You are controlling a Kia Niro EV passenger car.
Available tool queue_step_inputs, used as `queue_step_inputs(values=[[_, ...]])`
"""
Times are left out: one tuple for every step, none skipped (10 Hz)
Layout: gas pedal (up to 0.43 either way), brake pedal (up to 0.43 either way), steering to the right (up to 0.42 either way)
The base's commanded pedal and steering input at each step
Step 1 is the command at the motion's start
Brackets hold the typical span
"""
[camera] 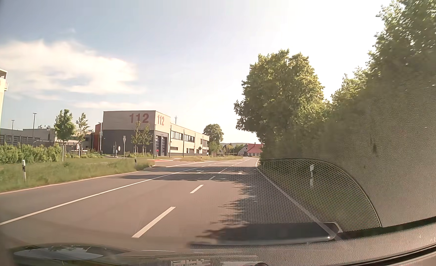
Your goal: Follow the waypoints while adhering to traffic rules and regulations
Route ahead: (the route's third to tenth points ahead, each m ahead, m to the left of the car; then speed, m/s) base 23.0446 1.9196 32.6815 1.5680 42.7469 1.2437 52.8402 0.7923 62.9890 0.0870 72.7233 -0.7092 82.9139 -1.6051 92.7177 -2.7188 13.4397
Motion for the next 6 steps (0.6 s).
queue_step_inputs(values=[[0.169,0.000,0.009],[0.169,0.000,0.009],[0.169,0.000,0.008],[0.169,0.000,0.008],[0.169,0.000,0.007],[0.169,0.000,0.008]])
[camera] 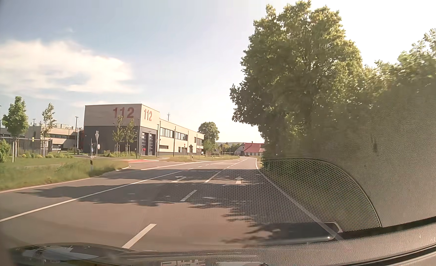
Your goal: Follow the waypoints while adhering to traffic rules and regulations
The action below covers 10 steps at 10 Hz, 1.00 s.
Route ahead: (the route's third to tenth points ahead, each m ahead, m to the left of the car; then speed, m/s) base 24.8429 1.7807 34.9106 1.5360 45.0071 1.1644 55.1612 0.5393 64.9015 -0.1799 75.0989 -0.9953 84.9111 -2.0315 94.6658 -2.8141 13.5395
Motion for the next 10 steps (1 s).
queue_step_inputs(values=[[0.169,0.000,0.008],[0.169,0.000,0.008],[0.169,0.000,0.009],[0.169,0.000,0.010],[0.169,0.000,0.010],[0.169,0.000,0.010],[0.169,0.000,0.011],[0.169,0.000,0.011],[0.169,0.000,0.011],[0.169,0.000,0.010]])
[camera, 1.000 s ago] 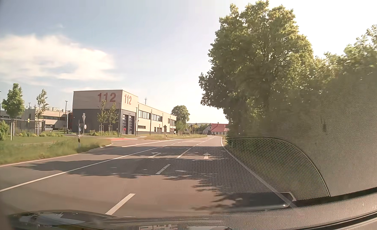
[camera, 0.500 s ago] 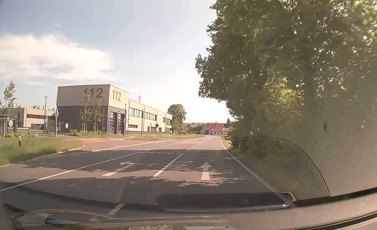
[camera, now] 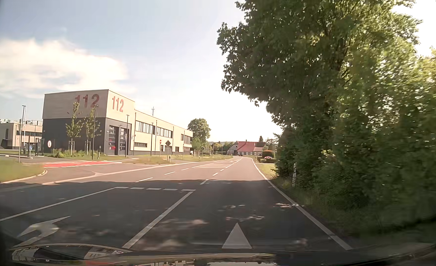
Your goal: Follow the waypoints while adhering to traffic rules and regulations
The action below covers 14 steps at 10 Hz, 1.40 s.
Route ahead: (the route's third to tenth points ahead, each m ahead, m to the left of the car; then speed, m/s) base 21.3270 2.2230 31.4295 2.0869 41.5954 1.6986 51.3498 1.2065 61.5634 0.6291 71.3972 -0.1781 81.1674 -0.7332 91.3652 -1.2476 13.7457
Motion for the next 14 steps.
queue_step_inputs(values=[[0.169,0.000,0.011],[0.169,0.000,0.010],[0.169,0.000,0.011],[0.169,0.000,0.010],[0.169,0.000,0.010],[0.169,0.000,0.010],[0.169,0.000,0.009],[0.169,0.000,0.009],[0.169,0.000,0.009],[0.169,0.000,0.009],[0.169,0.000,0.008],[0.157,0.000,0.008],[0.157,0.000,0.008],[0.157,0.000,0.008]])
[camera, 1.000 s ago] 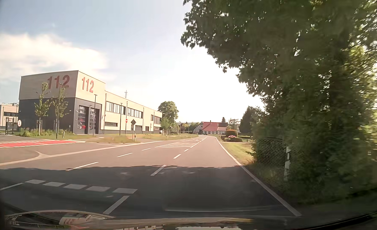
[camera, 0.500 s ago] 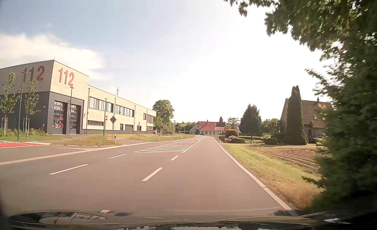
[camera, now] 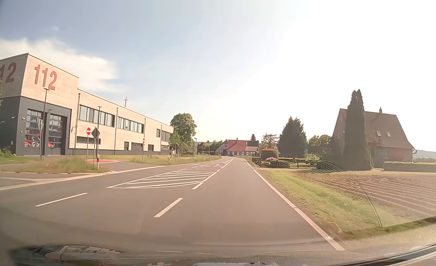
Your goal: Follow the waypoints while adhering to traffic rules and regulations
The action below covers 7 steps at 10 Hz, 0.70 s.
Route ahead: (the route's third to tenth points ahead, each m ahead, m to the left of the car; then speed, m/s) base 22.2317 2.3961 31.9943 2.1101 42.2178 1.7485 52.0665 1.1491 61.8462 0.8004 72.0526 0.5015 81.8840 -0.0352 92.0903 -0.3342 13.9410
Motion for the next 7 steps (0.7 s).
queue_step_inputs(values=[[0.157,0.000,0.008],[0.157,0.000,0.007],[0.169,0.000,0.007],[0.169,0.000,0.006],[0.169,0.000,0.006],[0.169,0.000,0.006],[0.169,0.000,0.006]])
